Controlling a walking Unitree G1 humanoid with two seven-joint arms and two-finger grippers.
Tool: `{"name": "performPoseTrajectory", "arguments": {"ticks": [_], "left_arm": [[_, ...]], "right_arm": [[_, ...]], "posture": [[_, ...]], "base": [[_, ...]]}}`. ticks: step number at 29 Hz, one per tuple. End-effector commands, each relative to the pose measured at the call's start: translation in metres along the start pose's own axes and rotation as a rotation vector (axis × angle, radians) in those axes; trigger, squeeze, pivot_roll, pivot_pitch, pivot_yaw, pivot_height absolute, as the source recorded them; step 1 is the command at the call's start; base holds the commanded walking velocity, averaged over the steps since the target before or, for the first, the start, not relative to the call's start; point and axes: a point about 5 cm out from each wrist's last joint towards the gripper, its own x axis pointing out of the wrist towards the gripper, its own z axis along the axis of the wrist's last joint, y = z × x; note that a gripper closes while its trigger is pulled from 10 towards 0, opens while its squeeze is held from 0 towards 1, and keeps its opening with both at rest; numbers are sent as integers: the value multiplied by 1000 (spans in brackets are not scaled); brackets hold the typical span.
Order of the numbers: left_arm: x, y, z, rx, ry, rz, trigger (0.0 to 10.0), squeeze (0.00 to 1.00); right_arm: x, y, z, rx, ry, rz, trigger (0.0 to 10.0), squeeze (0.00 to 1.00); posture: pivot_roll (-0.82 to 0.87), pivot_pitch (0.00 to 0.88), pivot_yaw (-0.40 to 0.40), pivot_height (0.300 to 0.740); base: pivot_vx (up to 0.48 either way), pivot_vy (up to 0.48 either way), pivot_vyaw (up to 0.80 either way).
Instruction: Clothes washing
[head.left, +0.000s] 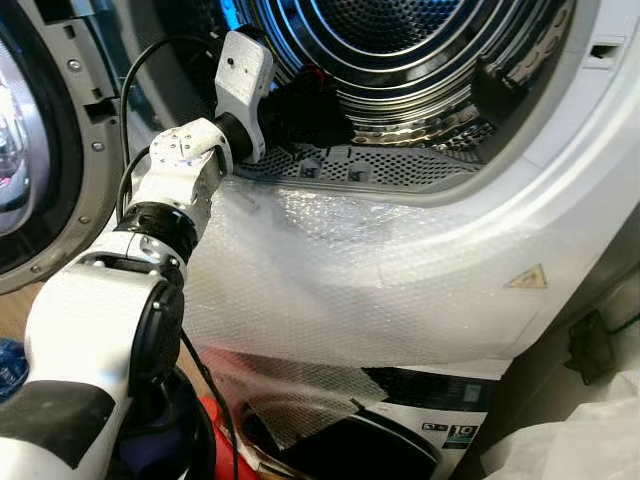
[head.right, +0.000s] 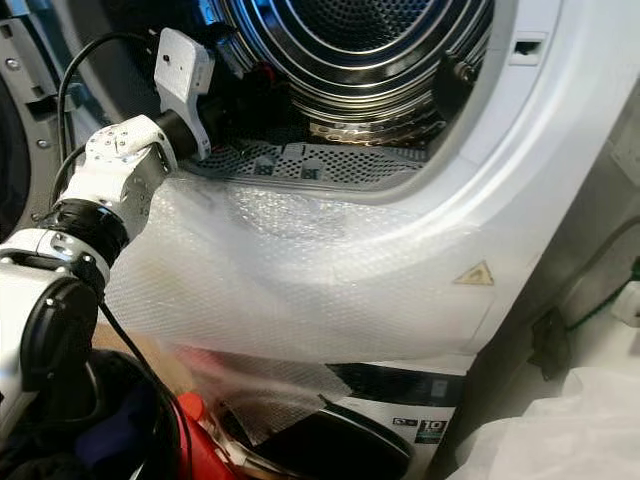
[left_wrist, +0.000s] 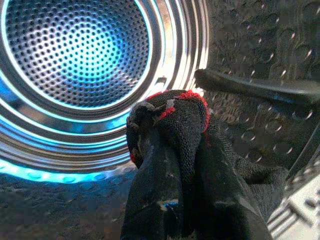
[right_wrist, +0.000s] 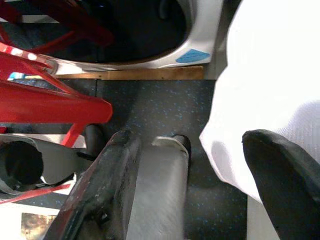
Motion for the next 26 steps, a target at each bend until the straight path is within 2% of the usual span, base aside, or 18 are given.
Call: {"name": "performPoseTrajectory", "arguments": {"ticks": [1, 5, 8, 9, 10, 11, 16, 26], "left_arm": [[2, 3, 11, 1, -12, -5, 10000, 0], [10, -5, 12, 79, 47, -36, 10000, 0], [15, -11, 13, 53, 47, -43, 10000, 0], [16, -12, 12, 45, 48, -41, 10000, 322], [17, -13, 12, 42, 49, -39, 10000, 322], [19, -15, 12, 42, 55, -35, 10000, 1000], [20, -16, 12, 36, 57, -23, 10000, 1000], [13, -5, 7, 37, 84, 42, 10000, 1000]], "right_arm": [[-2, -3, -2, 24, -11, -12, 10000, 0], [-7, -14, -8, 50, -30, -50, 10000, 0], [-10, -20, -12, 57, -30, -71, 10000, 0], [-11, -21, -13, 60, -30, -76, 10000, 0], [-11, -21, -13, 62, -31, -78, 10000, 0], [-12, -23, -14, 65, -36, -88, 10000, 0], [-14, -27, -15, 68, -47, -109, 10000, 0], [-15, -30, -15, 63, -47, -115, 10000, 0]], "posture": [[-221, 0, 57, 740], [-260, 0, 60, 740], [-276, 0, 63, 740], [-277, 0, 63, 740], [-280, 0, 64, 740], [-286, 2, 65, 740], [-287, 19, 68, 740], [-276, 37, 62, 740]], "base": [[0, 0, 0], [0, 0, 0], [0, 0, 0], [0, 0, 0], [0, 0, 0], [0, 0, 0], [0, 0, 0], [0, 0, 0]]}}
